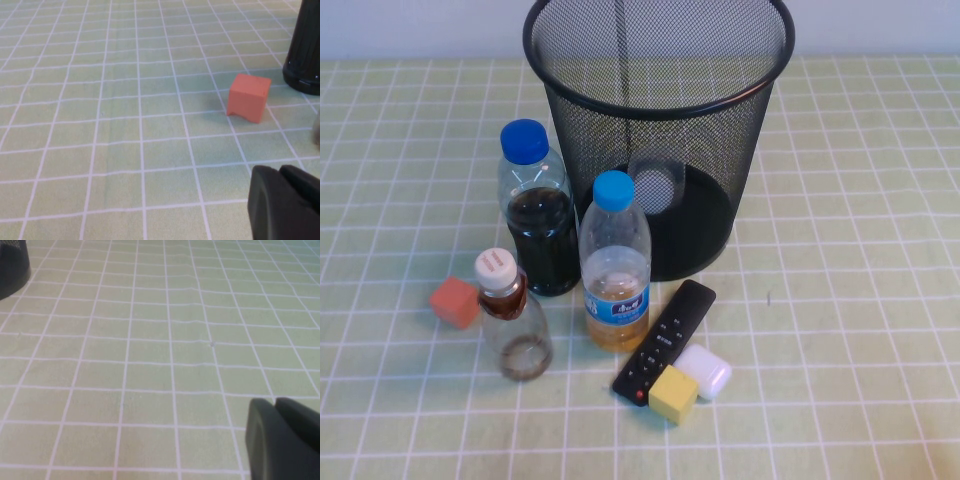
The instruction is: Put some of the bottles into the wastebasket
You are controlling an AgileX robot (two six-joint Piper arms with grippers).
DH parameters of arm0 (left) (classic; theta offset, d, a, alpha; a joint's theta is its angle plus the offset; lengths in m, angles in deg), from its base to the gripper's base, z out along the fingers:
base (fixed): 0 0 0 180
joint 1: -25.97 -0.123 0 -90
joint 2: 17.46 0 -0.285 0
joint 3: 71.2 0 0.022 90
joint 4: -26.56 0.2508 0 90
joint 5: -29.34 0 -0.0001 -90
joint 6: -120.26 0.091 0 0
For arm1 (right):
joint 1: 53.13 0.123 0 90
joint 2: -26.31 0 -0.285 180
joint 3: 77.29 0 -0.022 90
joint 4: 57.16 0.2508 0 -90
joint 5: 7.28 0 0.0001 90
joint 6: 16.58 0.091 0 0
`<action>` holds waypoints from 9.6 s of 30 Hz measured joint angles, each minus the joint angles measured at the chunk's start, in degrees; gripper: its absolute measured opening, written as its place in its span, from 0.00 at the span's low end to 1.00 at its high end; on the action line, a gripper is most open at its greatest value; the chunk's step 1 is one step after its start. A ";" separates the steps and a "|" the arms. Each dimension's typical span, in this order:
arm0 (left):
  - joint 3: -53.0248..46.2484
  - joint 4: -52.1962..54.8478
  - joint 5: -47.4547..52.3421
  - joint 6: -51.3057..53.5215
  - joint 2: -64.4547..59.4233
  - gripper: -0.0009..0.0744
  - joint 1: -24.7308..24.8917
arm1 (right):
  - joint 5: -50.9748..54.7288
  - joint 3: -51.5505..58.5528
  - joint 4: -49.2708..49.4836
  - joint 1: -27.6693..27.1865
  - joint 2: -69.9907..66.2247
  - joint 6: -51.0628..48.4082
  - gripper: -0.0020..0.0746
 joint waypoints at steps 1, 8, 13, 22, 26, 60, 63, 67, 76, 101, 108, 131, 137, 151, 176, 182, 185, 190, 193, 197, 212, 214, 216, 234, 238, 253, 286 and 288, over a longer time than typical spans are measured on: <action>0.00 0.00 0.00 0.00 0.00 0.01 0.00 | 0.09 0.00 -0.08 0.00 0.00 0.00 0.02; 0.00 0.00 0.00 0.00 0.00 0.01 0.00 | 0.09 0.00 -0.08 0.00 0.00 0.30 0.02; 0.00 0.00 0.00 0.00 0.00 0.01 0.00 | 0.13 0.00 -0.08 0.00 0.00 0.41 0.02; 0.00 0.00 0.00 0.00 0.00 0.01 0.00 | 0.13 0.00 -0.08 0.00 0.00 0.41 0.02; 0.00 0.00 0.00 0.00 0.00 0.01 0.00 | 0.13 0.00 -0.08 0.00 0.00 0.41 0.02; 30.74 -12.55 16.28 1.89 -22.05 0.01 5.55 | 0.22 0.00 -0.12 0.00 0.00 0.58 0.02; 31.55 -9.53 14.47 3.33 -26.75 0.01 14.60 | 0.22 0.00 -0.12 0.00 0.00 0.58 0.02; 31.55 -4.95 10.85 3.28 -32.13 0.01 25.05 | 0.22 0.00 -0.12 0.00 0.00 0.58 0.02; 31.55 -3.02 -5.05 0.67 -42.56 0.01 29.58 | 0.22 0.00 -0.12 0.00 0.00 0.58 0.02; 10.13 1.84 -58.55 -0.56 -50.33 0.69 29.71 | 0.22 0.00 -0.21 0.00 0.00 0.58 0.02; 10.57 -2.75 -70.39 -2.25 -61.38 0.79 29.71 | 0.22 0.00 -0.21 0.00 0.00 0.58 0.02; 16.25 -6.52 -75.78 -2.33 -79.68 0.80 29.71 | 0.22 0.00 -0.21 0.00 0.00 0.58 0.02; 16.28 -6.52 -77.73 -2.33 -81.83 0.80 29.71 | 0.22 0.00 -0.21 0.00 0.00 0.58 0.02; 16.49 -6.52 -80.19 -2.33 -82.59 0.61 29.71 | 0.22 0.00 -0.21 0.00 0.00 0.58 0.02; 28.28 -6.04 -18.61 -0.26 -52.86 0.38 29.71 | 0.22 0.00 -0.21 0.00 0.00 0.58 0.02; 45.59 -2.93 8.84 -0.30 -49.96 0.38 29.71 | 0.22 0.00 -0.21 0.00 0.00 0.58 0.02; 56.49 -0.63 21.17 -1.09 -51.40 0.38 29.71 | 0.22 0.00 -0.21 0.00 0.00 0.58 0.02; 73.36 5.00 27.63 -1.05 -56.15 0.38 29.71 | 0.22 0.00 -0.21 0.00 0.00 0.58 0.02; 83.47 6.52 28.79 -0.18 -60.81 0.38 29.71 | 0.22 0.00 -0.21 0.00 0.00 0.58 0.02; 96.71 5.95 29.66 3.81 -70.13 0.38 29.71 | 0.22 0.00 -0.21 0.00 0.00 0.58 0.02; 139.22 -2.12 27.94 12.92 -106.62 0.38 29.71 | 0.22 0.00 -0.21 0.00 0.00 0.58 0.02; 139.96 -3.33 26.22 13.01 -109.54 0.38 29.15 | 0.22 0.00 -0.21 0.00 0.00 0.58 0.02; 140.09 -4.56 24.58 13.01 -112.42 0.38 28.59 | 0.22 0.00 -0.21 0.00 0.00 0.58 0.02; 140.20 -9.65 23.12 12.90 -125.46 0.38 22.28 | 0.22 0.00 -0.21 0.00 0.09 0.73 0.02; 140.20 -9.78 25.83 12.90 -126.85 0.38 22.14 | 0.22 0.00 -0.21 0.00 0.09 0.73 0.02; 140.20 -10.18 30.89 8.15 -124.07 0.77 21.68 | 0.22 0.00 -0.21 0.00 0.09 0.73 0.02; 78.59 1.47 24.37 7.32 -44.02 0.01 21.58 | 0.22 0.00 -0.21 0.00 0.22 0.73 0.02; 69.28 1.47 20.16 5.40 -35.73 0.01 21.58 | 0.22 0.00 -0.21 0.00 0.22 0.73 0.02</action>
